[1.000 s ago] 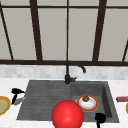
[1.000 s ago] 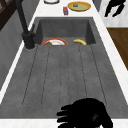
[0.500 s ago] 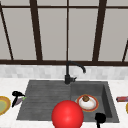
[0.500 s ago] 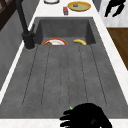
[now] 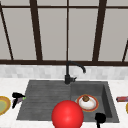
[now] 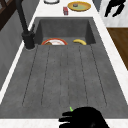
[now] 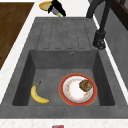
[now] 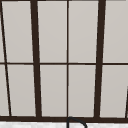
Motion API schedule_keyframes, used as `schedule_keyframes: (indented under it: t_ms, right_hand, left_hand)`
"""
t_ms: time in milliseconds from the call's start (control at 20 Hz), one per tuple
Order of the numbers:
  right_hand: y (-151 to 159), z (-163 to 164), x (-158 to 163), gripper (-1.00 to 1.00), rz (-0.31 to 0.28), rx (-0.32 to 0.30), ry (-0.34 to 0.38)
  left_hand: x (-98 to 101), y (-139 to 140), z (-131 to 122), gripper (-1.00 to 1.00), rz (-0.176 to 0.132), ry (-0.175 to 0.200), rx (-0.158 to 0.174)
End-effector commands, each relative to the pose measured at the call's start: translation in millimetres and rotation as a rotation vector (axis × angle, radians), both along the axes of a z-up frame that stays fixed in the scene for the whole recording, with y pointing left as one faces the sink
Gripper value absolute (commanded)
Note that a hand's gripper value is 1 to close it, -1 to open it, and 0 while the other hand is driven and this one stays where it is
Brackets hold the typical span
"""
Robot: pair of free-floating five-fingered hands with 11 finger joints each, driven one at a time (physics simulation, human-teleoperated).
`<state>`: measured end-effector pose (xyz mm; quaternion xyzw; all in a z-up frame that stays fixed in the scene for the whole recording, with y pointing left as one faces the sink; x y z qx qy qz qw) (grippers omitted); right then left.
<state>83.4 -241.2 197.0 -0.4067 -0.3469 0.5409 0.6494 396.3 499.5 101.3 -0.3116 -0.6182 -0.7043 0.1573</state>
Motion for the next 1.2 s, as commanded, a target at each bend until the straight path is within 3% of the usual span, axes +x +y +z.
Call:
schedule_keyframes:
  t_ms: [0, 50, 100, 200, 250, 300, 350, 450, 500, 550, 600, 650, 750, 850, 950, 1050, 1100, 1150]
  right_hand:
    - [0.0, 0.0, 0.0, 0.0, 0.0, 0.0, 0.0]
    - [0.0, 0.0, 0.0, 0.0, 0.0, 0.0, 0.0]
    - [0.0, 0.0, 0.0, 0.0, 0.0, 0.0, 0.0]
    - [0.0, 0.0, 0.0, 0.0, 0.0, 0.0, 0.0]
    - [0.0, 0.0, 0.0, 0.0, 0.0, 0.0, 0.0]
    - [0.0, 0.0, 0.0, 0.0, 0.0, 0.0, 0.0]
    - [0.0, 0.0, 0.0, 0.0, 0.0, 0.0, 0.0]
    - [0.0, 0.0, 0.0, 0.0, 0.0, 0.0, 0.0]
    - [0.0, 0.0, 0.0, 0.0, 0.0, 0.0, 0.0]
    - [0.0, 0.0, 0.0, 0.0, 0.0, 0.0, 0.0]
    - [0.0, 0.0, 0.0, 0.0, 0.0, 0.0, 0.0]
    - [0.0, 0.0, 0.0, 0.0, 0.0, 0.0, 0.0]
    - [0.0, 0.0, 0.0, 0.0, 0.0, 0.0, 0.0]
    - [0.0, 0.0, 0.0, 0.0, 0.0, 0.0, 0.0]
    - [0.0, 0.0, 0.0, 0.0, 0.0, 0.0, 0.0]
    - [0.0, 0.0, 0.0, 0.0, 0.0, 0.0, 0.0]
    - [0.0, 0.0, 0.0, 0.0, 0.0, 0.0, 0.0]
    - [0.0, 0.0, 0.0, 0.0, 0.0, 0.0, 0.0]
  left_hand:
    - [-6.8, 0.0, -26.9, -1.0, 0.1, 0.041, 0.001]
    - [-14.6, 4.0, -29.6, -1.0, 0.075, -0.009, -0.005]
    - [-21.7, 11.2, -33.8, 1.0, 0.053, -0.05, -0.008]
    - [-26.7, 12.8, -21.9, 1.0, 0.016, -0.07, -0.016]
    - [-30.5, 8.0, -13.3, 1.0, 0.014, -0.071, -0.013]
    - [-33.7, 4.8, -7.3, 1.0, 0.034, -0.083, 0.006]
    - [-34.4, 6.4, -1.6, 1.0, 0.037, -0.105, -0.017]
    - [-37.4, 6.7, 4.0, 1.0, -0.014, -0.174, -0.026]
    - [-42.1, 5.6, 9.5, 1.0, -0.019, -0.257, -0.031]
    - [-38.1, 3.5, 9.6, 1.0, -0.018, -0.292, -0.033]
    - [-34.3, 5.5, 9.9, 1.0, 0.014, -0.241, -0.033]
    - [-32.6, 4.7, 15.3, 1.0, 0.007, -0.254, -0.036]
    - [-26.3, 3.3, 32.6, 1.0, -0.002, -0.22, -0.042]
    - [-27.3, 7.6, 51.6, 1.0, -0.011, -0.226, -0.044]
    - [-26.0, 10.3, 65.9, 1.0, 0.027, -0.221, -0.032]
    - [-29.8, 14.2, 81.3, 1.0, 0.034, -0.218, -0.041]
    - [-31.1, 17.6, 89.2, 1.0, 0.035, -0.224, -0.041]
    - [-34.2, 19.4, 97.1, 1.0, 0.011, -0.238, -0.045]
